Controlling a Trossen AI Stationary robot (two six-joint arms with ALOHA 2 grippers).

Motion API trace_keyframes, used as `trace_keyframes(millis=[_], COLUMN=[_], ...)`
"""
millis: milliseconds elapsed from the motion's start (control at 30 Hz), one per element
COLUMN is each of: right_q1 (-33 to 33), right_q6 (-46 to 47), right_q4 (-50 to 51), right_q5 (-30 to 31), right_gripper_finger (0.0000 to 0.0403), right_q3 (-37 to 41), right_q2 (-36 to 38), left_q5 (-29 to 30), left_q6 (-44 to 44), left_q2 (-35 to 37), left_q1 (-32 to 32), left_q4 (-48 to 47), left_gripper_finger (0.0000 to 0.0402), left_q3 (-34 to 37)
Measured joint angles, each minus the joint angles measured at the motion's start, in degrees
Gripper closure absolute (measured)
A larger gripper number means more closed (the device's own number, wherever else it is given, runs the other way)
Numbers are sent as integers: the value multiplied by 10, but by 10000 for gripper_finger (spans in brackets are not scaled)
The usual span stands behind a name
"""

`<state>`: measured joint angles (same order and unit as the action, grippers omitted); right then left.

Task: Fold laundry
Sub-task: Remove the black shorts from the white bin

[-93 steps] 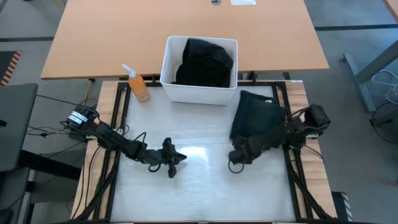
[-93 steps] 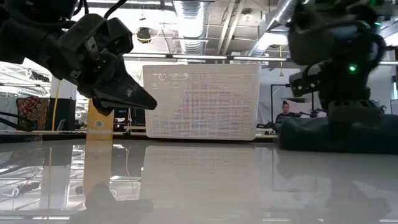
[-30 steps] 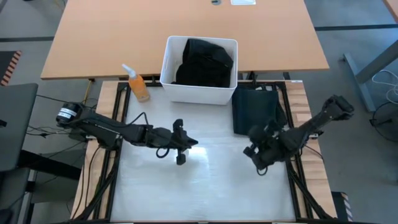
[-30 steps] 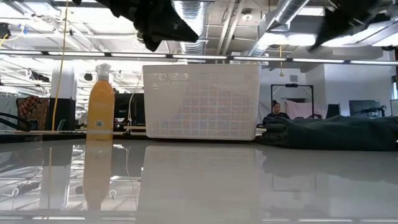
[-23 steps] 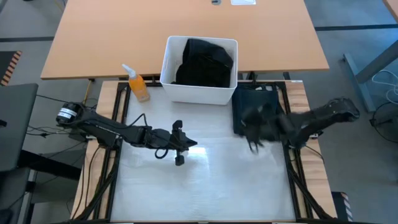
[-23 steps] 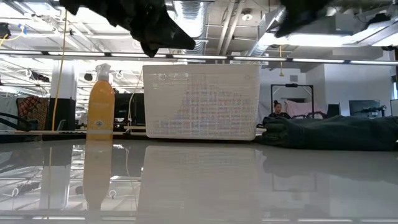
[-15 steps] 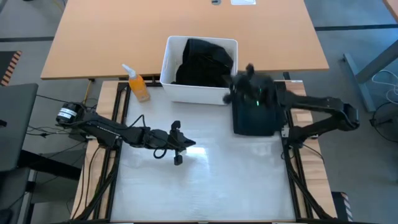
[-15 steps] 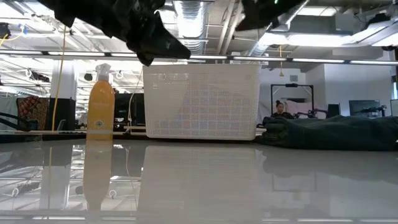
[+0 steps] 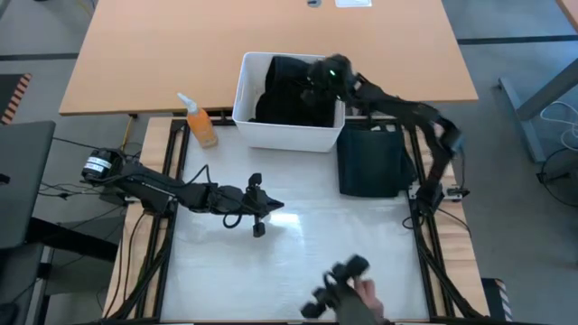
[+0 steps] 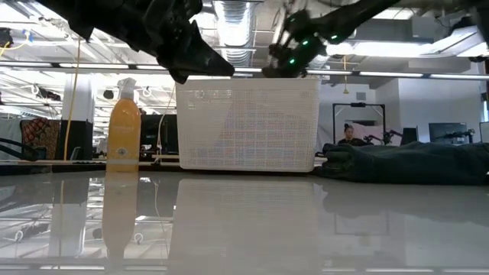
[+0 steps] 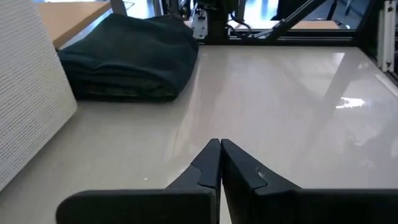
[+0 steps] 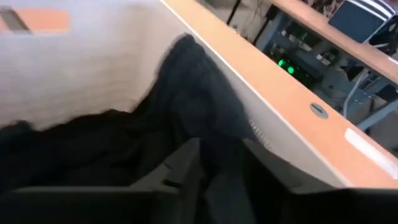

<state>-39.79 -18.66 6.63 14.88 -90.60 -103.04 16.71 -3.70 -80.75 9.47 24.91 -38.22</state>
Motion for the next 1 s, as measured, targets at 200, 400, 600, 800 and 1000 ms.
trace_keyframes(millis=[200,400,600,800,1000], right_q1=[-16,-16,-14,-6,19], right_q6=[-80,-133,-135,-139,-72], right_q4=[94,83,78,76,109], right_q5=[1,21,31,31,-42], right_gripper_finger=[149,116,208,379,385], right_q3=[-185,-265,-283,-283,-283], right_q2=[-140,-230,-259,-229,-124], left_q5=[0,-1,-1,-2,-1], left_q6=[0,14,16,11,18], left_q2=[0,0,0,0,0], left_q1=[-6,-10,-15,-14,-14], left_q4=[-10,-16,-31,-39,-42], left_gripper_finger=[402,402,401,401,401], left_q3=[0,0,0,0,0])
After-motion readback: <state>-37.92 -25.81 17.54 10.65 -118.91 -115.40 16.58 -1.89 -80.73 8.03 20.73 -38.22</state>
